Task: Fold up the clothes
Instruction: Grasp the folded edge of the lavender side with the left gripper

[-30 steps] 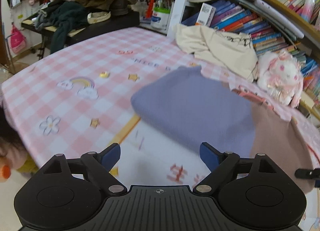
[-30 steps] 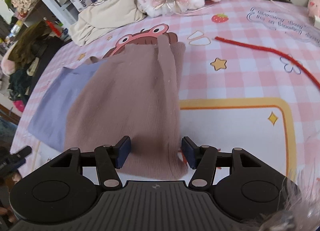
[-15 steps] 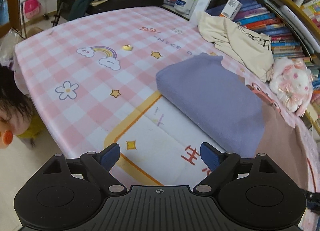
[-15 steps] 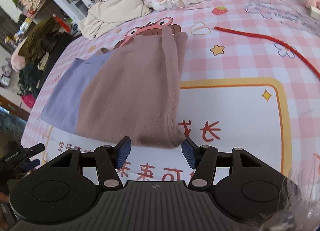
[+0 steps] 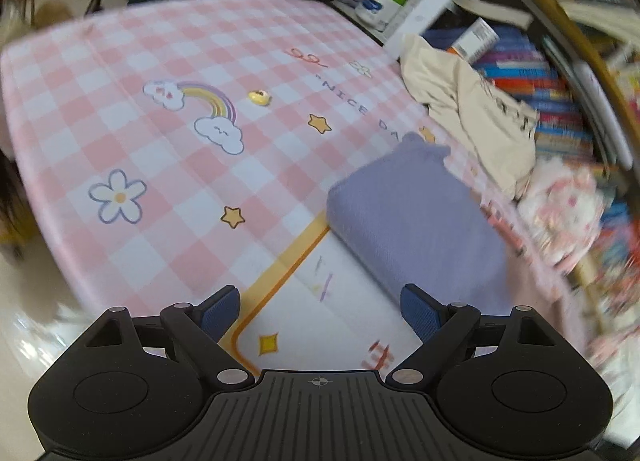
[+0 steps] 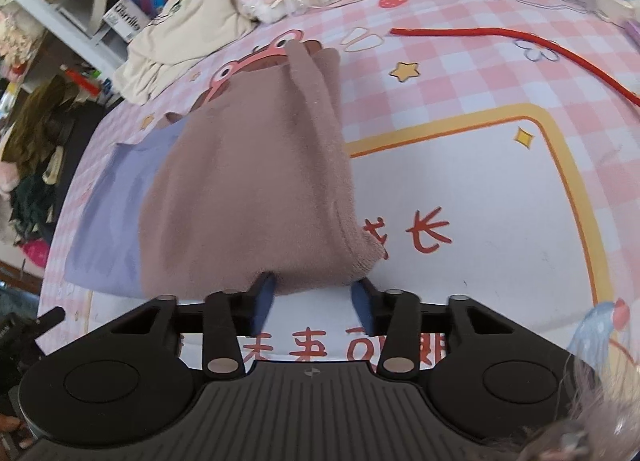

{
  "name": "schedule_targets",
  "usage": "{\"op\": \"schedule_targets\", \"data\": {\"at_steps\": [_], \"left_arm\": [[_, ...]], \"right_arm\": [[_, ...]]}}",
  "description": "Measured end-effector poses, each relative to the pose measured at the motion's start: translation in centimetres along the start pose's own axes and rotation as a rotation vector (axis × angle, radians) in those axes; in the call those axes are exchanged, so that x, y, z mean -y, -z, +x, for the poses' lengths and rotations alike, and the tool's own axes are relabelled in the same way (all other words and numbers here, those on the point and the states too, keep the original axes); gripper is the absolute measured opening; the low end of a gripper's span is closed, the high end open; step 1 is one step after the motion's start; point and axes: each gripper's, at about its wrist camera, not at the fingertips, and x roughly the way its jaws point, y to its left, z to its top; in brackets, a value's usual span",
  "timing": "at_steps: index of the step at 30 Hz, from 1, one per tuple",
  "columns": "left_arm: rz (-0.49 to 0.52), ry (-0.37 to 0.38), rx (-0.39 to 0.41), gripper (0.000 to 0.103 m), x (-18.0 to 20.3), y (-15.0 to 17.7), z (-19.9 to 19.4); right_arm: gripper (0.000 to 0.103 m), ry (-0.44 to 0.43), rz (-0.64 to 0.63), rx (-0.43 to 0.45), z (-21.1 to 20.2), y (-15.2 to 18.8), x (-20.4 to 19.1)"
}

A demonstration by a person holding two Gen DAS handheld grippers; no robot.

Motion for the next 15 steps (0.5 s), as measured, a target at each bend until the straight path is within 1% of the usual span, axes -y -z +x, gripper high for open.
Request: {"op": "schedule_targets", "data": {"at_steps": [1,2,5,8,10,11,13,14,15], "left_arm": [[-0.035,0.024,-0.005,0.089,-0.5,-0.3,0.3],[-0.068,0.048,-0.009,0.088,-0.9,-0.6,0.6],[-0.154,0.110,-0.019,0.086,-1.9,-1.4,1.4],[-0.192,0.150,-0.024,0.083,-2.4,-2.0,2.0],[-0.206,0.168,-0.030,0.081,-2.5,-2.3,2.4],[-0.221,0.181,-0.038,0.080,-2.7,-2.5,2.6],[-0.278,0.220,-0.054,0.079,-3.2,-2.8,3.1],[-0.306,0.234,-0.060,0.079,-3.4,-3.0,3.4],[-0.332,0.246,-0.066,0.078,-3.6,-3.2,3.7]], "right_arm": [[0.020,-0.016,0.020,-0.004,0.1,0.2,0.0],[0.019,-0.023,0.043,-0.007,0.3,0.4,0.0],[0.018,0.007,0.058,0.018,0.4,0.9,-0.8],[0.020,0.050,0.054,0.019,0.4,1.1,-1.5],[0.027,0.085,0.052,0.039,0.0,1.2,-1.8],[0.029,0.100,0.056,0.055,-0.2,1.3,-1.7],[0.033,0.122,0.076,0.082,-0.7,1.4,-1.5],[0.038,0.128,0.092,0.086,-0.7,1.2,-1.3],[0.038,0.130,0.106,0.089,-0.7,1.0,-1.2]]}}
